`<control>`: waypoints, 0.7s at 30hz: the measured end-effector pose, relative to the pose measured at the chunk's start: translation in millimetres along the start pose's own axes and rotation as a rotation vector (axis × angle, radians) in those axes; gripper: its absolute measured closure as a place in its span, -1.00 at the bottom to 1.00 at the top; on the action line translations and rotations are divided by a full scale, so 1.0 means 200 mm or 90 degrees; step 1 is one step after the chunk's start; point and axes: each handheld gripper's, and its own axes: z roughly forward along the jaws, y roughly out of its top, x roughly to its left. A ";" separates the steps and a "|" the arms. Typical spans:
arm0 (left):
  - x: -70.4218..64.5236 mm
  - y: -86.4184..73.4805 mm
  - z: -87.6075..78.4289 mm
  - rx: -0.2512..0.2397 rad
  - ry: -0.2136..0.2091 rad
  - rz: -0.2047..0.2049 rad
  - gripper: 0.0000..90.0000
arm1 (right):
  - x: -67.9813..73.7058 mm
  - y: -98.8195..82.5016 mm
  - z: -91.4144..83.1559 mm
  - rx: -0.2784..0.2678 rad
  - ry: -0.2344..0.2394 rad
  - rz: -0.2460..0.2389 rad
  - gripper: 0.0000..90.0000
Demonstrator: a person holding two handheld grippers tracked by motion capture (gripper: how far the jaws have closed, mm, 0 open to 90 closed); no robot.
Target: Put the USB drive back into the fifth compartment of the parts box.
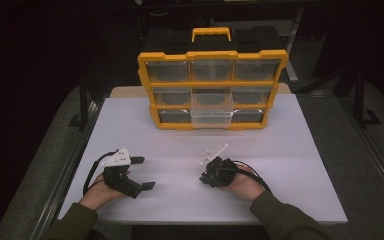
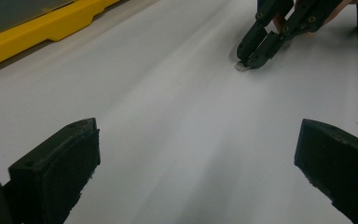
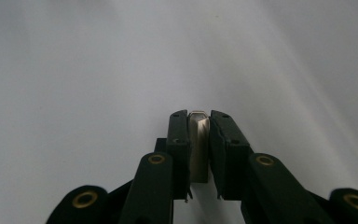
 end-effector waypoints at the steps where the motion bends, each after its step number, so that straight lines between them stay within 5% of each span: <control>1: 0.00 0.00 0.00 0.000 0.000 0.000 -1.00 | 0.00 0.00 0.00 0.000 0.000 0.000 0.71; 21: 0.00 0.00 0.00 -0.002 -0.004 0.001 -1.00 | -0.04 -0.01 -0.04 -0.009 -0.002 -0.002 0.73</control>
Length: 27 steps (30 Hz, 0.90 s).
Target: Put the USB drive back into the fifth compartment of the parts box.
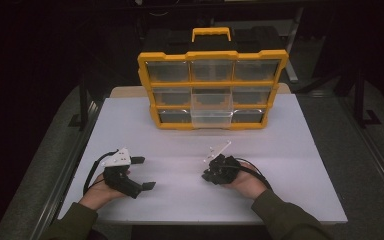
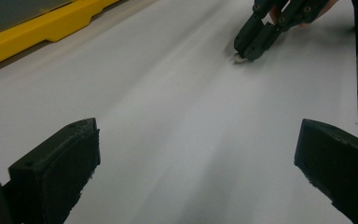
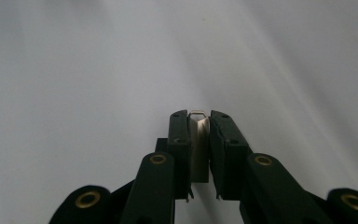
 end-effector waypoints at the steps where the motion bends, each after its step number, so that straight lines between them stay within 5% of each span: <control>1: 0.00 0.00 0.00 0.000 0.000 0.000 -1.00 | -0.01 0.00 -0.01 -0.005 0.000 0.008 0.73; 27: 0.00 0.00 0.00 -0.003 0.002 0.001 -1.00 | -0.10 -0.03 -0.13 -0.031 -0.029 0.036 0.73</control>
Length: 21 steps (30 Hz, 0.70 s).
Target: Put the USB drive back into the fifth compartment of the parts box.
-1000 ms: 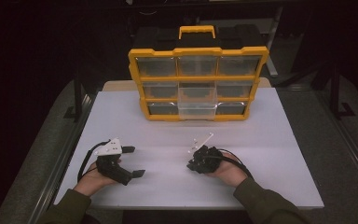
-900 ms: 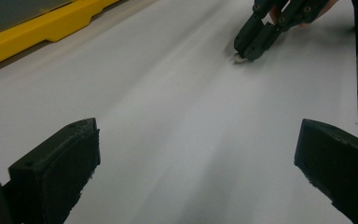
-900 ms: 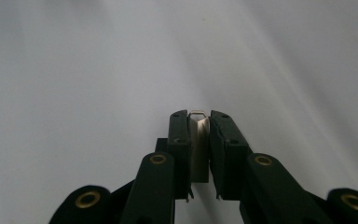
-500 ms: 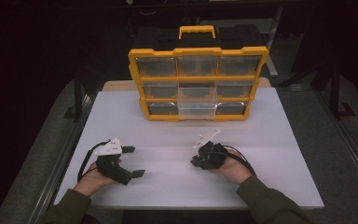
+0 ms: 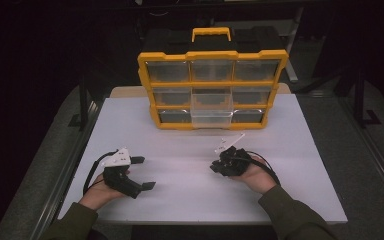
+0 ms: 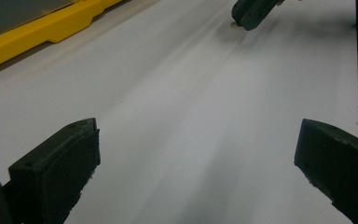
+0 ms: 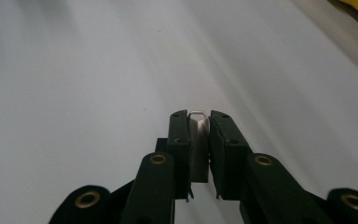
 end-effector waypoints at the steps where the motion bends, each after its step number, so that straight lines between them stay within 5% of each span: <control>1: 0.00 0.00 0.00 0.000 0.000 0.000 -1.00 | -0.01 0.00 -0.01 -0.003 -0.001 0.001 0.73; 21: 0.00 0.00 0.00 -0.002 0.001 -0.001 -1.00 | -0.08 -0.01 -0.09 -0.023 -0.023 0.026 0.73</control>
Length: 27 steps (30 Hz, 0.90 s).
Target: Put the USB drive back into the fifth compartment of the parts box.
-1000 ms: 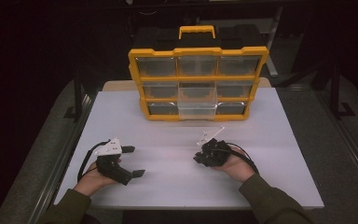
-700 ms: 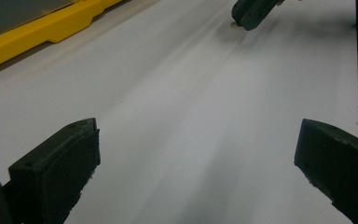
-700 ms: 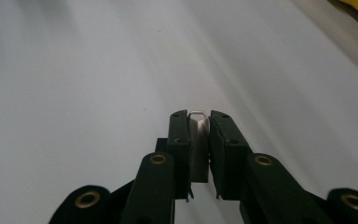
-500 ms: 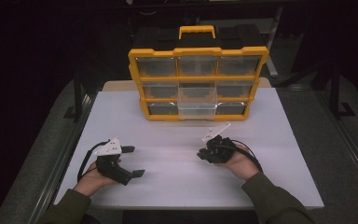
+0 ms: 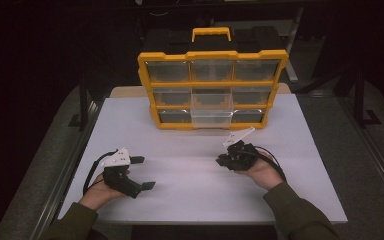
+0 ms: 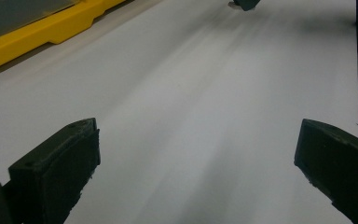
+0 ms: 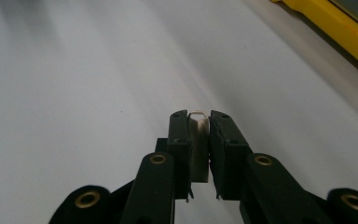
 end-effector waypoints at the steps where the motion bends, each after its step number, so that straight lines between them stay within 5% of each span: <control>1: 0.00 0.00 0.00 0.000 0.000 0.000 -1.00 | -0.01 0.00 0.00 -0.002 -0.002 0.000 0.73; 27: 0.01 0.00 0.00 0.002 0.002 -0.002 -1.00 | -0.10 0.00 -0.12 -0.022 -0.019 0.024 0.73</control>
